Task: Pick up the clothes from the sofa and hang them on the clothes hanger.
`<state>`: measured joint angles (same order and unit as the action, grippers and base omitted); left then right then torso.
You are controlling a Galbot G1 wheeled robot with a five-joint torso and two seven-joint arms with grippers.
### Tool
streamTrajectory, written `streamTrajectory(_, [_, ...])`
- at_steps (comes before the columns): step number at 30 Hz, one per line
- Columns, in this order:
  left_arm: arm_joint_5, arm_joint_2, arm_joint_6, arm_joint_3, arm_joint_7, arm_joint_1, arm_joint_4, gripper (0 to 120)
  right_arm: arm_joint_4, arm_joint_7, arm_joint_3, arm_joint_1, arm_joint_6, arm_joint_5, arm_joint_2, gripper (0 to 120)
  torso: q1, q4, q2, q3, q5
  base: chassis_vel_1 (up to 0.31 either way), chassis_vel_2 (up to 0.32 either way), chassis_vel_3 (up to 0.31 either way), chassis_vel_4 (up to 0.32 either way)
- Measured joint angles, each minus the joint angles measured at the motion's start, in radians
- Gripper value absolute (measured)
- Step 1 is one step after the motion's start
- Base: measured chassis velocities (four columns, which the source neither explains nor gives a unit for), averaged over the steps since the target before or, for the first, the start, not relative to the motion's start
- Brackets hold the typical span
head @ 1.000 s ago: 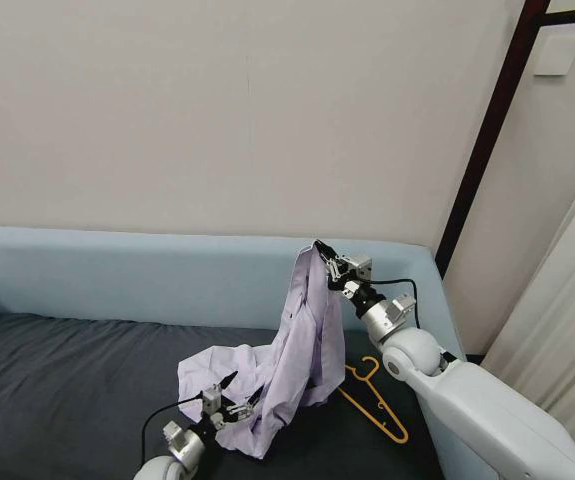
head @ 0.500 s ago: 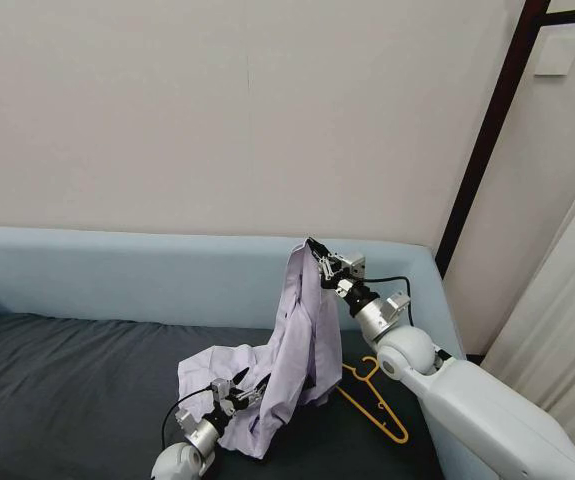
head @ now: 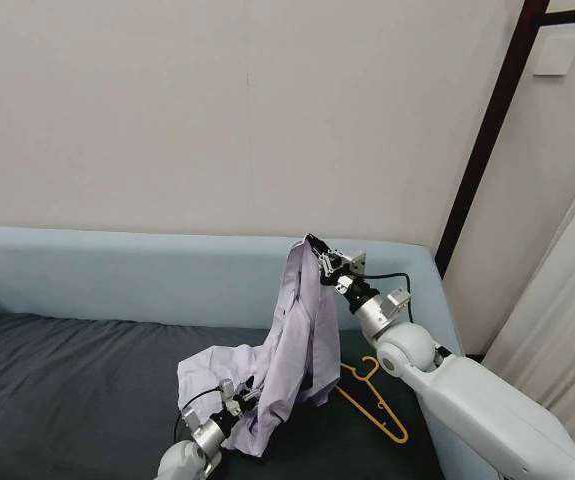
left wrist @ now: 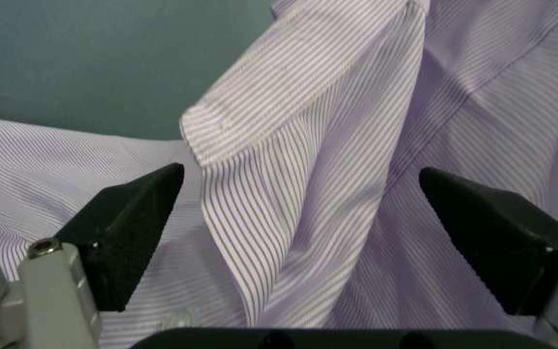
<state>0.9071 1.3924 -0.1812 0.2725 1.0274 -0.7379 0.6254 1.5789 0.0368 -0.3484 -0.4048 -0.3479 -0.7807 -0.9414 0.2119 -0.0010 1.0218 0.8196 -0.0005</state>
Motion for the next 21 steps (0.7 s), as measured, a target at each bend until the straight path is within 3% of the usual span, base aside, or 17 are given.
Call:
streamTrajectory(11, [0.019, -0.003, 0.008, 0.029, 0.027, 0.014, -0.014, 91, -0.002, -0.004, 0.006, -0.003, 0.0, 0.001, 0.008, 0, 0.0, -0.0001, 0.0, 0.0, 0.0, 0.0, 0.0, 0.0, 0.0])
streamTrajectory(19, [0.025, 0.006, 0.006, 0.029, 0.029, 0.015, -0.012, 66, -0.002, -0.005, 0.009, -0.002, 0.0, 0.0, 0.012, 0, 0.0, -0.0002, 0.0, 0.0, -0.0001, 0.0, 0.0, 0.0, 0.0])
streamTrajectory(21, [0.026, 0.01, 0.006, 0.031, 0.032, 0.014, -0.013, 53, -0.002, -0.006, 0.009, -0.003, -0.001, 0.0, 0.015, 0, 0.0, -0.0002, 0.0, 0.0, -0.0001, 0.0, 0.0, 0.0, 0.0])
